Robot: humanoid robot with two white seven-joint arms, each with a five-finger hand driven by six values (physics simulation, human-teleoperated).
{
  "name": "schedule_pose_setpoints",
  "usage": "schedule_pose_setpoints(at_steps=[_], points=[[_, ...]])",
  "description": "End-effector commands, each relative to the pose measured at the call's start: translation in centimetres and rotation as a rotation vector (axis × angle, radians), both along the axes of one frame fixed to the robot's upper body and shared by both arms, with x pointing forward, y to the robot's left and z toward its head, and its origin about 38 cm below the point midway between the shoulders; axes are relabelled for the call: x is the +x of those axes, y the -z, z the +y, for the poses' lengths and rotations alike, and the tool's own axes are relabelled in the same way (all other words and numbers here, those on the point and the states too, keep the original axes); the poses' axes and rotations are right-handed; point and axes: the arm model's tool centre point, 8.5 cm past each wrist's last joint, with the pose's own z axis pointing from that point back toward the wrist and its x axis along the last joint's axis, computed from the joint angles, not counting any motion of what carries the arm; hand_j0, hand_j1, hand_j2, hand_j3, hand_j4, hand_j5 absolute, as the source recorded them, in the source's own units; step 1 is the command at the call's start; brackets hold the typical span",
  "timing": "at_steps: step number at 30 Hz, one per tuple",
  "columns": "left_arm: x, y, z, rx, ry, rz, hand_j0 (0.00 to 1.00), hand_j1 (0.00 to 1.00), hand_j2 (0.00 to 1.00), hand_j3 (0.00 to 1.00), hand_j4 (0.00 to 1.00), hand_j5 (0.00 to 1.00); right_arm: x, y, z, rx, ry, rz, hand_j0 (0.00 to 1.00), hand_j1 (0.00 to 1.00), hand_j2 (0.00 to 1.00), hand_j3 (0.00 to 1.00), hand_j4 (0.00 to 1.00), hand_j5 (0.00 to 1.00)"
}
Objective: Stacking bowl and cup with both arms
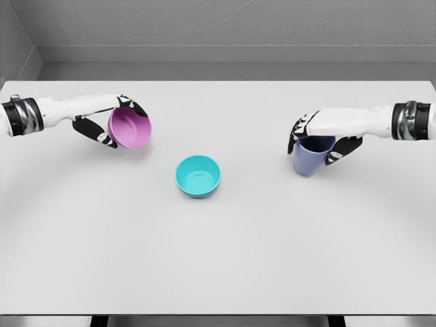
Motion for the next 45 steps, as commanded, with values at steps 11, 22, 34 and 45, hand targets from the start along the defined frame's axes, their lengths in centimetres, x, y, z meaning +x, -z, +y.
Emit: schedule_pose_setpoints(at_steps=[11,22,34,45], points=[[0.1,-0.3,-1.8,-0.043,0.029,-0.001,0.76,0.76,0.76,0.76,0.76,0.76,-0.3,-2.6,0.5,0.039,-0.020,-0.060,0.63,0.63,0.63,0.63,0.63,0.63],[0.4,-0.5,-4.1,-0.087,0.064,0.001,0.76,0.76,0.76,0.76,0.76,0.76,-0.6,-3.6,0.0,0.043,-0.019,-0.084,0.63,0.63,0.63,0.63,0.63,0.63],[0.4,-0.6,-4.7,-0.120,0.068,0.008,0.76,0.76,0.76,0.76,0.76,0.76,-0.7,-5.1,0.2,0.054,-0.029,-0.118,0.63,0.63,0.63,0.63,0.63,0.63],[-0.4,-1.2,-6.5,-0.182,0.117,0.017,0.76,0.76,0.76,0.76,0.76,0.76,-1.5,-5.7,1.5,0.066,-0.077,-0.132,0.63,0.63,0.63,0.63,0.63,0.63]])
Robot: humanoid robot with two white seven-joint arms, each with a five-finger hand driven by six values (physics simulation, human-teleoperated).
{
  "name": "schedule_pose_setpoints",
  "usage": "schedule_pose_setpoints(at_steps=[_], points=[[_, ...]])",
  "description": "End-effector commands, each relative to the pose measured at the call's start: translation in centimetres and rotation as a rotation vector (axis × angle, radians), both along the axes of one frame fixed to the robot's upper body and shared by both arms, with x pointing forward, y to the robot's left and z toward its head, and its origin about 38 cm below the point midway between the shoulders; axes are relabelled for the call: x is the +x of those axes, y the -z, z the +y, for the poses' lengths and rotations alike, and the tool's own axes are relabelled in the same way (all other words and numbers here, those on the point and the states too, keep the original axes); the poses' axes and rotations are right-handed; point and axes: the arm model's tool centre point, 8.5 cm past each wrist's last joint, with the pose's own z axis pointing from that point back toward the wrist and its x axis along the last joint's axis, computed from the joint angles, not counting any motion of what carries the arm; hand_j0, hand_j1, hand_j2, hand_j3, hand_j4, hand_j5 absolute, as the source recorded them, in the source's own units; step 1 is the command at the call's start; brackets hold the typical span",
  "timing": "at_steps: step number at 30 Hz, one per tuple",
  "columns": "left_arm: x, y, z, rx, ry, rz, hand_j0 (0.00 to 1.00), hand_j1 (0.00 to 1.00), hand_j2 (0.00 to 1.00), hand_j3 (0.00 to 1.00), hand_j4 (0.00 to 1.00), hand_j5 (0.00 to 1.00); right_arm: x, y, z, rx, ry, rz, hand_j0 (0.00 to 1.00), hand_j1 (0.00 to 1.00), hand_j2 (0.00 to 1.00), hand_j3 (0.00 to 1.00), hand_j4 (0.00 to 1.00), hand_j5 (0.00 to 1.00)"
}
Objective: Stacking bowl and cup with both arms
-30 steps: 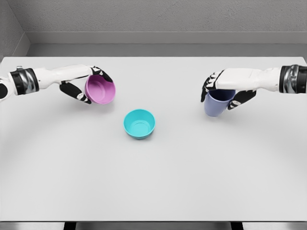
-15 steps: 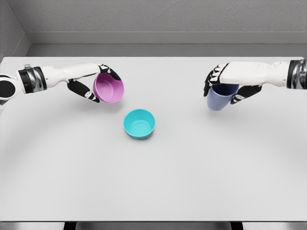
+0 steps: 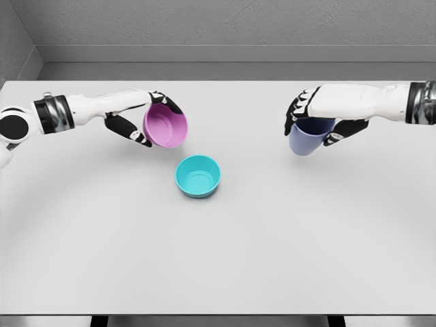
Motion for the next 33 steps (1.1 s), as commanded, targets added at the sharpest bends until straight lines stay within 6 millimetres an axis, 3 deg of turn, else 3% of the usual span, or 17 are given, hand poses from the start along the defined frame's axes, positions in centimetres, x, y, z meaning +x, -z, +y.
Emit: schedule_pose_setpoints(at_steps=[1,19,33], points=[[-0.1,-0.3,-0.5,-0.026,0.008,0.004,0.76,0.76,0.76,0.76,0.76,0.76,-0.3,-0.3,0.4,0.007,-0.013,-0.003,0.63,0.63,0.63,0.63,0.63,0.63],[-1.3,-0.7,-2.4,-0.101,0.064,0.031,0.76,0.76,0.76,0.76,0.76,0.76,-0.5,-0.3,1.3,0.015,-0.038,-0.007,0.63,0.63,0.63,0.63,0.63,0.63],[-2.1,0.2,-2.9,-0.149,0.070,0.073,0.76,0.76,0.76,0.76,0.76,0.76,-1.0,-0.6,1.9,0.017,-0.062,-0.013,0.63,0.63,0.63,0.63,0.63,0.63]])
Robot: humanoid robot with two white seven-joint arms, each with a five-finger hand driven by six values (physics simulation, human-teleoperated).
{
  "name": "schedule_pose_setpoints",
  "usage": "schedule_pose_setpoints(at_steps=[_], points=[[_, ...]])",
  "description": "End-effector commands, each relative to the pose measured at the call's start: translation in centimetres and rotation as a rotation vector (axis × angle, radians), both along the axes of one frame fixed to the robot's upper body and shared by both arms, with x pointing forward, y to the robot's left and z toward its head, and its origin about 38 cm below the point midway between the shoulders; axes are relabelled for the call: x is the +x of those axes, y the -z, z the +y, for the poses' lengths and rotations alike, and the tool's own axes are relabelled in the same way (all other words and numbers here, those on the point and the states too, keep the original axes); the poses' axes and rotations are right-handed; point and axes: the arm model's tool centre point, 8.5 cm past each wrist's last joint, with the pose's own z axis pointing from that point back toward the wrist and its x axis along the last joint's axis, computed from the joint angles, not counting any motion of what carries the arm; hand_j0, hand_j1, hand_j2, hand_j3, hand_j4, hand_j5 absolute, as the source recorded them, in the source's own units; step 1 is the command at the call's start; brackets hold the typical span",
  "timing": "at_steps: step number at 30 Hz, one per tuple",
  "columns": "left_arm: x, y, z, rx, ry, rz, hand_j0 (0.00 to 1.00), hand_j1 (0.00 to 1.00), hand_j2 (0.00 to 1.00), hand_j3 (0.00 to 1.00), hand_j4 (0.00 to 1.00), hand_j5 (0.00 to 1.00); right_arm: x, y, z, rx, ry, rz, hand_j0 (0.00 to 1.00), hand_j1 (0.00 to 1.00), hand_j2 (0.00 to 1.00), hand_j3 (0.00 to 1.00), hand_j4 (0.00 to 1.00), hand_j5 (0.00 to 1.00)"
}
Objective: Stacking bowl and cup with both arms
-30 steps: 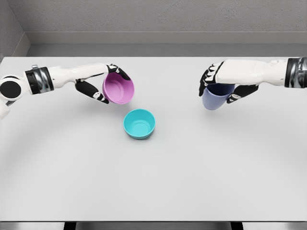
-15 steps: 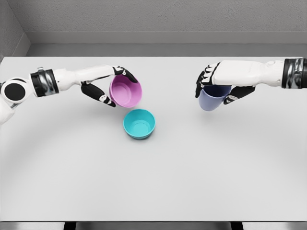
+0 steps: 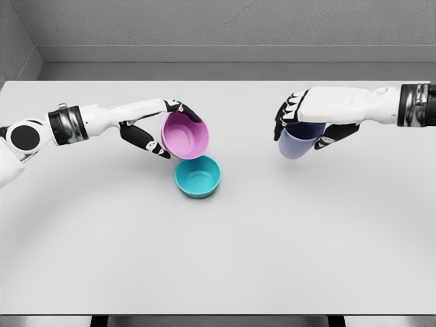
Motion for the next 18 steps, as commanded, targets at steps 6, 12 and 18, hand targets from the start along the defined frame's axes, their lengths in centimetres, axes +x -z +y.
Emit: schedule_pose_setpoints(at_steps=[6,12,18], points=[[-0.6,-0.1,-0.6,-0.034,0.019,0.014,0.76,0.76,0.76,0.76,0.76,0.76,0.0,-0.5,0.1,0.014,-0.002,-0.007,0.63,0.63,0.63,0.63,0.63,0.63],[-1.1,-0.2,-1.1,-0.064,0.032,0.029,0.76,0.76,0.76,0.76,0.76,0.76,-0.3,-0.6,0.7,0.024,-0.021,-0.014,0.63,0.63,0.63,0.63,0.63,0.63],[-1.3,0.3,-1.2,-0.081,0.030,0.048,0.76,0.76,0.76,0.76,0.76,0.76,-0.4,-0.8,1.0,0.031,-0.025,-0.018,0.63,0.63,0.63,0.63,0.63,0.63]])
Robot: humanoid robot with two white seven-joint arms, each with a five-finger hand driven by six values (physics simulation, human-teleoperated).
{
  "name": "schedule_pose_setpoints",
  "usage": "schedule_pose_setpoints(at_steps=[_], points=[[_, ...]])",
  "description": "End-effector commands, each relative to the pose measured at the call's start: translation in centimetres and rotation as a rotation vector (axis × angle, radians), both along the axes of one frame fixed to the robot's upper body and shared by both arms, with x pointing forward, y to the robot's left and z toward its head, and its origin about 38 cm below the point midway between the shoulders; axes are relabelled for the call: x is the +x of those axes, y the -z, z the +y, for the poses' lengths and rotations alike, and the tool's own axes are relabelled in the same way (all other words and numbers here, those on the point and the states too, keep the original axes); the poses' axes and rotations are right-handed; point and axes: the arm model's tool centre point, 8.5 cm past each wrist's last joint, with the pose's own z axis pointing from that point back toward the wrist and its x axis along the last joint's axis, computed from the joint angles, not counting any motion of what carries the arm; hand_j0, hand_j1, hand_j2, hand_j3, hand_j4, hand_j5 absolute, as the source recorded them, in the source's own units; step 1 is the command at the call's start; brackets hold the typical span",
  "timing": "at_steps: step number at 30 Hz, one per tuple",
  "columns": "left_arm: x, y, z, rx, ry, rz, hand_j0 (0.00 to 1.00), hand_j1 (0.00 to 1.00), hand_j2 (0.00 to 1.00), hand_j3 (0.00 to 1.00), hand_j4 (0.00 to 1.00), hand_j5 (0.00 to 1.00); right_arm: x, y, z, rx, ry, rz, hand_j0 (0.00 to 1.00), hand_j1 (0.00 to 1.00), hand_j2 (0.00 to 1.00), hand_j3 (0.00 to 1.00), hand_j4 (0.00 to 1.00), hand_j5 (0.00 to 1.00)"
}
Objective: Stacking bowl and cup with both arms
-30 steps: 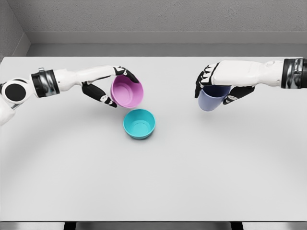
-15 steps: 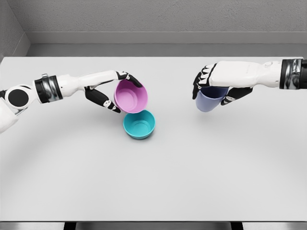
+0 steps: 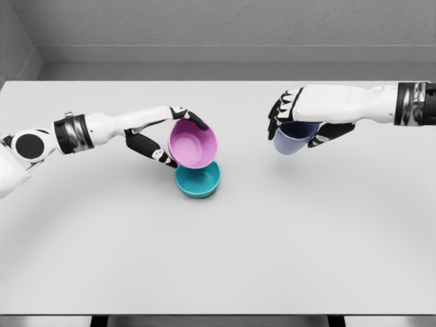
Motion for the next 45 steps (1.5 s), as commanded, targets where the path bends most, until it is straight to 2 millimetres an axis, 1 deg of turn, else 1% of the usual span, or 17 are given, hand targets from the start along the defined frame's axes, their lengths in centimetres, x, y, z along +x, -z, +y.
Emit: schedule_pose_setpoints(at_steps=[1,4,6,9,11,18,21,24,26,30,35,39,45], points=[[0.0,-0.2,-0.1,-0.016,-0.002,0.005,0.76,0.76,0.76,0.76,0.76,0.76,-0.1,-0.1,0.2,0.010,-0.003,0.003,0.63,0.63,0.63,0.63,0.63,0.63],[-0.2,0.0,-0.2,-0.020,0.001,0.010,0.76,0.76,0.76,0.76,0.76,0.76,-0.1,0.0,0.5,0.012,-0.011,0.004,0.63,0.63,0.63,0.63,0.63,0.63],[-0.4,0.5,-0.2,-0.031,-0.002,0.028,0.76,0.76,0.76,0.76,0.76,0.76,-0.1,0.1,0.9,0.016,-0.019,0.005,0.63,0.63,0.63,0.63,0.63,0.63],[-0.5,0.4,-0.3,-0.035,0.003,0.029,0.76,0.76,0.76,0.76,0.76,0.76,-0.1,0.1,1.0,0.018,-0.022,0.005,0.63,0.63,0.63,0.63,0.63,0.63],[-0.6,0.5,-0.4,-0.037,0.004,0.031,0.76,0.76,0.76,0.76,0.76,0.76,-0.1,0.1,1.4,0.024,-0.031,0.006,0.63,0.63,0.63,0.63,0.63,0.63],[-1.2,1.3,-0.8,-0.055,0.015,0.059,0.76,0.76,0.76,0.76,0.76,0.76,-0.1,0.0,1.9,0.041,-0.040,0.011,0.63,0.63,0.63,0.63,0.63,0.63],[-1.3,1.5,-0.9,-0.055,0.014,0.062,0.76,0.76,0.76,0.76,0.76,0.76,-0.4,-0.1,2.7,0.042,-0.064,0.010,0.63,0.63,0.63,0.63,0.63,0.63],[-1.3,1.6,-0.9,-0.055,0.016,0.063,0.76,0.76,0.76,0.76,0.76,0.76,-0.6,0.9,3.0,0.026,-0.076,0.033,0.63,0.63,0.63,0.63,0.63,0.63],[-1.3,1.6,-0.9,-0.056,0.015,0.063,0.76,0.76,0.76,0.76,0.76,0.76,-0.7,1.2,3.1,0.020,-0.078,0.040,0.63,0.63,0.63,0.63,0.63,0.63],[-1.5,1.9,-0.9,-0.062,0.012,0.075,0.76,0.76,0.76,0.76,0.76,0.76,-0.5,0.6,3.2,0.016,-0.080,0.024,0.64,0.64,0.64,0.64,0.64,0.64],[-1.6,2.2,-0.9,-0.064,0.012,0.083,0.76,0.76,0.76,0.76,0.76,0.76,-0.4,0.6,3.2,0.012,-0.079,0.026,0.64,0.64,0.64,0.64,0.64,0.64],[-1.6,2.3,-1.4,-0.071,0.018,0.085,0.76,0.76,0.76,0.76,0.76,0.76,-0.2,0.0,4.2,-0.007,-0.105,0.008,0.64,0.64,0.64,0.64,0.64,0.64],[-1.7,2.4,-1.6,-0.077,0.021,0.092,0.76,0.76,0.76,0.76,0.76,0.76,-0.1,-0.2,4.2,-0.005,-0.105,0.004,0.64,0.64,0.64,0.64,0.64,0.64]])
